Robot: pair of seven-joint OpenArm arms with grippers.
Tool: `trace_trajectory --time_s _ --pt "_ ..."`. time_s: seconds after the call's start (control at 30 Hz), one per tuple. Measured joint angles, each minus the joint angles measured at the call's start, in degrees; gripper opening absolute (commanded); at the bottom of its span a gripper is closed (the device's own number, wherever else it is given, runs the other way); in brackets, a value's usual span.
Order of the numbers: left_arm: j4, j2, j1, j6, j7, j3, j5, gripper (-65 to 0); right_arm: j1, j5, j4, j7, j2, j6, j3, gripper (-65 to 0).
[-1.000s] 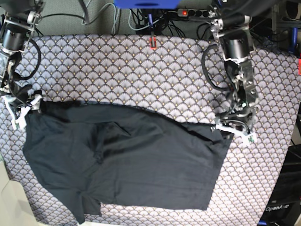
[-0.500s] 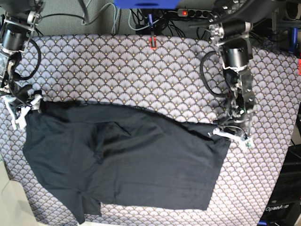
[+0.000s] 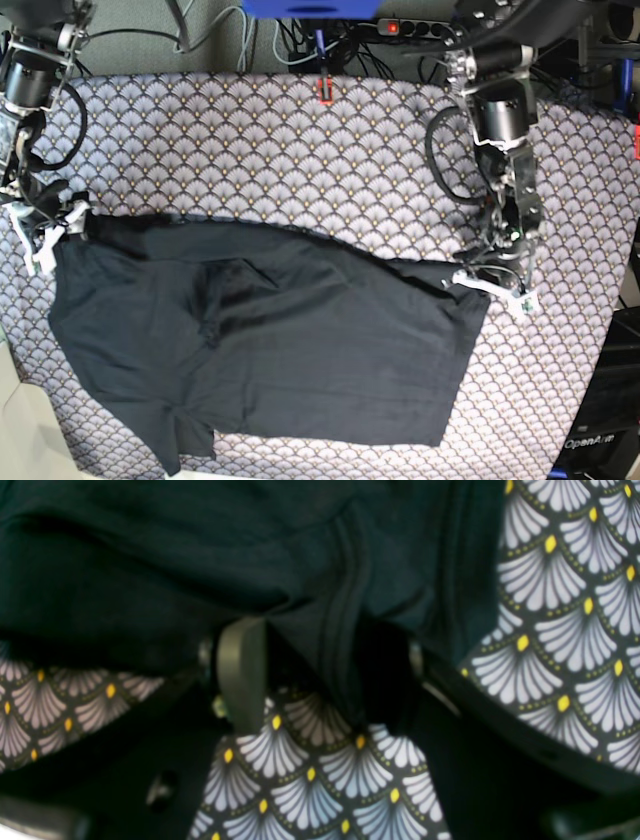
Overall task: Fold the T-shirt properly
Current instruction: 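Move the left gripper back outward to the fold's end, smoothing the edge, then pull the held fold edge with both grippers away from the hem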
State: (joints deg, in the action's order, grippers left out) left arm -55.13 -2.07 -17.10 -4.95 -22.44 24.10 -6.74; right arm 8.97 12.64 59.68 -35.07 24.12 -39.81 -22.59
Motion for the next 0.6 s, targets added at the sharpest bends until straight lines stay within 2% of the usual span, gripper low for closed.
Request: trace_trajectory --time_s 0.13,0.2,0.43,0.6 --pt "-0.4 0.0 0.6 -0.3 0.2 0.0 0.0 -65.0 0.0 -0.2 0.0 -0.3 0.2 0.0 0.0 -58.3" --pt "-0.4 0.0 0.7 -0.2 0.2 0.0 0.0 -65.0 0.0 -0.2 0.0 -0.5 0.6 0.0 0.0 -64.5" --pt "-0.5 -0.1 1.4 -0.6 1.0 -0.2 -0.4 -65.0 0.0 -3.8 0.1 0.3 0.3 0.0 0.0 -65.0" --pt "-5.1 -0.1 2.8 -0.6 -5.3 0.0 -0.4 -65.0 -0.8 -3.9 0.9 0.7 0.1 0.0 0.0 -65.0"
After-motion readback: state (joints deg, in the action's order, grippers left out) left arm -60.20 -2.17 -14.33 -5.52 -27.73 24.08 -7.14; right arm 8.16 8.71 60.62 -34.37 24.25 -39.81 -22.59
